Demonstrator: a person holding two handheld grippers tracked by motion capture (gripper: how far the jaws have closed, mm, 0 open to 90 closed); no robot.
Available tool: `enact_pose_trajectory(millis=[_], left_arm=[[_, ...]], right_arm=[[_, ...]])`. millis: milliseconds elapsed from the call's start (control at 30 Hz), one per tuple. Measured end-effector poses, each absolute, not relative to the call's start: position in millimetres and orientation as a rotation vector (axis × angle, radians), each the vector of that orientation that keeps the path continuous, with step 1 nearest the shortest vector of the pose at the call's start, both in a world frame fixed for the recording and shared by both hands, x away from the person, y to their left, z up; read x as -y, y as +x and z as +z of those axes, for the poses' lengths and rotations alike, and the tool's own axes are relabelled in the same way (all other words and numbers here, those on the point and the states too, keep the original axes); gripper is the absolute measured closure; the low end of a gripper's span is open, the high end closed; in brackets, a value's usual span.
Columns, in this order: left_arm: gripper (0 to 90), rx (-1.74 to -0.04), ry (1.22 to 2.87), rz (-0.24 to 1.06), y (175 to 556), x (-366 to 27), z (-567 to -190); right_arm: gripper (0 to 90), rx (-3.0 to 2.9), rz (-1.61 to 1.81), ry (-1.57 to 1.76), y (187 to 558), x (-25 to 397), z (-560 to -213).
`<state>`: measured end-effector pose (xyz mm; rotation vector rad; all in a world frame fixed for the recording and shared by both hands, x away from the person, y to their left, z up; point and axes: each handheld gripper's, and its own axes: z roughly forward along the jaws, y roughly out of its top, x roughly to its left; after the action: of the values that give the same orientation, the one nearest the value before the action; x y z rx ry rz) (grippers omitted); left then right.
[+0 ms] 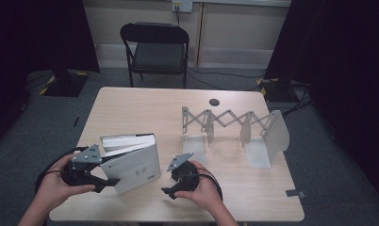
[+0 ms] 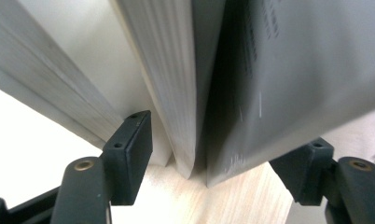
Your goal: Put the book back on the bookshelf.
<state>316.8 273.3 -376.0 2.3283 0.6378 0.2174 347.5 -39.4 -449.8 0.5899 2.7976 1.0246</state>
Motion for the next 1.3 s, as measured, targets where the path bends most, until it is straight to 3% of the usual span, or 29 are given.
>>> enact_pose_trajectory(millis=[533, 1300], left_arm=[[26.0, -0.690, 2.332, 0.221, 313.4, -285.4, -386.3], [23.1, -0.726, 2.303, 0.213, 310.1, -290.2, -396.9]], right_arm=[[21.2, -2.817, 1.019, 0.543, 354.7, 31.3, -426.8], [21.2, -2.828, 1.021, 0.479, 363.0, 25.5, -392.9]])
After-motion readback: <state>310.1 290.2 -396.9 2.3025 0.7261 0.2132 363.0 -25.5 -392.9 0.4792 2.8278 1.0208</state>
